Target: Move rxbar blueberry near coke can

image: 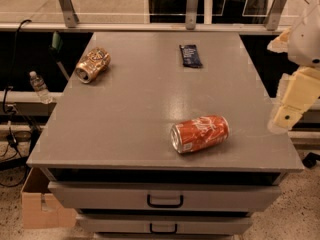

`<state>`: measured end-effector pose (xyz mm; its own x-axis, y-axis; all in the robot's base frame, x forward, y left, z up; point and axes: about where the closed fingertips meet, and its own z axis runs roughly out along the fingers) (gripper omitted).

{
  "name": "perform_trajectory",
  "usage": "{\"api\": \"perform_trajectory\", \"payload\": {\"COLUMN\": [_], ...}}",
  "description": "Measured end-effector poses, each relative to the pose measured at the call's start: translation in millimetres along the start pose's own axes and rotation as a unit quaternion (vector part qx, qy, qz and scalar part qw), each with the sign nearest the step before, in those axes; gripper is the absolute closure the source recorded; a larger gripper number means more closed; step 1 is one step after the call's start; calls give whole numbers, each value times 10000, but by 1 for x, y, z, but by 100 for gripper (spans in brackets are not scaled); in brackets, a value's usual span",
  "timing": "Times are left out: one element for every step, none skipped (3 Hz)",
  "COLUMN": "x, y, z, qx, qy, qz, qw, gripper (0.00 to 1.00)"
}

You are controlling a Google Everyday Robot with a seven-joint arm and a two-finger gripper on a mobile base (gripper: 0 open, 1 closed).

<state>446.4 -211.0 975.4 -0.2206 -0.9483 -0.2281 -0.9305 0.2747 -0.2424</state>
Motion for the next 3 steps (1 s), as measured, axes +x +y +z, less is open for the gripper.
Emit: {"api": "perform_trajectory", "payload": {"x": [-26, -58, -94], "y": [-24, -60, -116], "z": [16, 37, 51], "qx": [53, 260, 792], "qy": [-270, -717, -1376], "qz": [-102, -127, 15], "qw": [9996, 9970, 9873], "gripper": [0, 0, 0]}}
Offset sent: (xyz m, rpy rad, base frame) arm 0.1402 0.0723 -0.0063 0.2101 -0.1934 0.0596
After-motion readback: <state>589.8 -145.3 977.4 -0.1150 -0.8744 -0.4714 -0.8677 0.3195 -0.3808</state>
